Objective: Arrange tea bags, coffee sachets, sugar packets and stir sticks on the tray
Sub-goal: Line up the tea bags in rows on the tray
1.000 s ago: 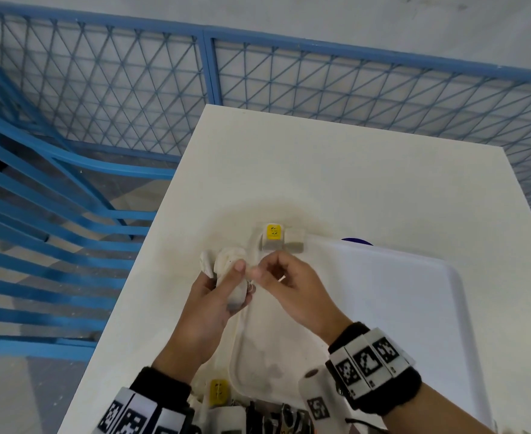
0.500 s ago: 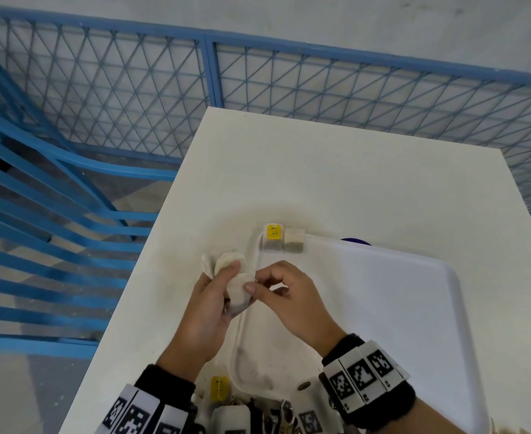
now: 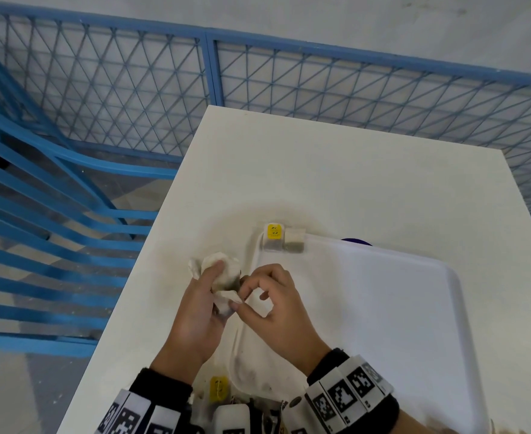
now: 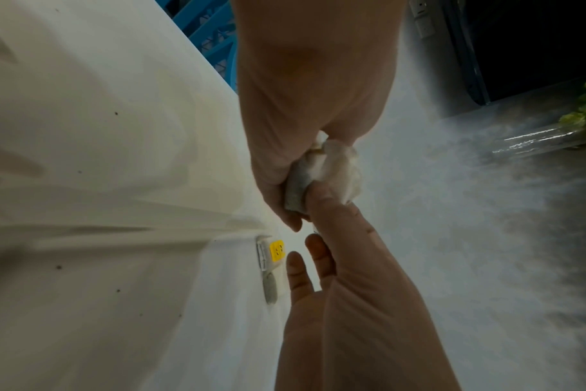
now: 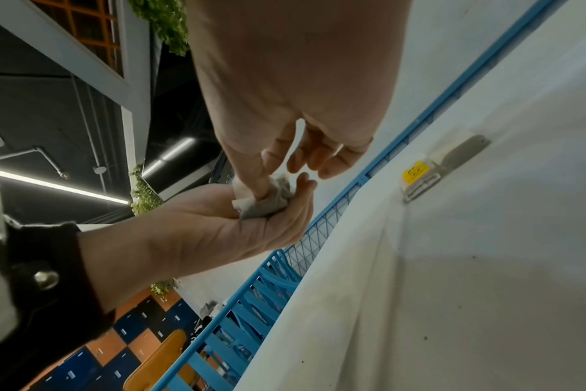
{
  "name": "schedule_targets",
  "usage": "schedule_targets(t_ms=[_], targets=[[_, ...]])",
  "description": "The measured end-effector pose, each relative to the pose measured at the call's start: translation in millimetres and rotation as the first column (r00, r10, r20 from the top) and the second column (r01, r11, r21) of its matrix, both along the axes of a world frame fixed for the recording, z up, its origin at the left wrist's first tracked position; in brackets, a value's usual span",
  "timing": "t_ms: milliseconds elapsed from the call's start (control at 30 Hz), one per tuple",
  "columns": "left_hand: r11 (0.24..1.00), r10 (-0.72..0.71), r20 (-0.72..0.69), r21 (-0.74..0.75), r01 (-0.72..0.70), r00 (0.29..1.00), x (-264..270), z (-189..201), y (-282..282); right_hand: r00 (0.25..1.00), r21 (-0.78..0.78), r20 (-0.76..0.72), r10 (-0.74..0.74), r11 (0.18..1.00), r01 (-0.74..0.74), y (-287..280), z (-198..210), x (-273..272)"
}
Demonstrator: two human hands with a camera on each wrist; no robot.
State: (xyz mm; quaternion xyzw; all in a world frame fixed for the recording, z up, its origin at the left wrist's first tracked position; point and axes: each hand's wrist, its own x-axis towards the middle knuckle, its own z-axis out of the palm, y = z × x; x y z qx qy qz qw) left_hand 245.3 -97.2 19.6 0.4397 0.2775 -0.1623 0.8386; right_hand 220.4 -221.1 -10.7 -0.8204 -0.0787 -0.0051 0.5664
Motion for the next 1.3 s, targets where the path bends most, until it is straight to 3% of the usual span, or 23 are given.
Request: schedule_targets(t_ms=[200, 300, 400, 533, 900, 1300], targets=[[0.999, 0.029, 0.021, 0.045, -0.03, 0.999, 2, -2, 4, 0.992, 0.205, -0.123, 0.042, 0.979, -0.016, -3, 6, 3], [0.994, 0.095, 0.016, 0.049, -0.096, 0.995, 4, -4, 9, 0.974, 0.244, -0.221, -0.052, 0.964, 0.107, -12, 1, 13], [0.992, 0.125, -0.009, 0.023, -0.125, 0.992, 3, -5, 15, 0.904, 0.211, -0.364, -0.223, 0.926, 0.313, -22, -10, 30], [0.991, 0.13, -0.023, 0.031, -0.129, 0.991, 0, -7, 19, 0.832, 0.261, -0.497, -0.247, 0.871, 0.415, -33, -20, 53], [0.992, 0.117, -0.014, 0.041, -0.116, 0.993, -2, -13, 21, 0.848, -0.03, -0.328, -0.417, 0.902, 0.431, -35, -42, 79], [0.997, 0.064, -0.019, 0.045, -0.063, 0.998, -4, -14, 18, 0.856, -0.074, -0.248, -0.453, 0.89, 0.45, -28, -46, 83]])
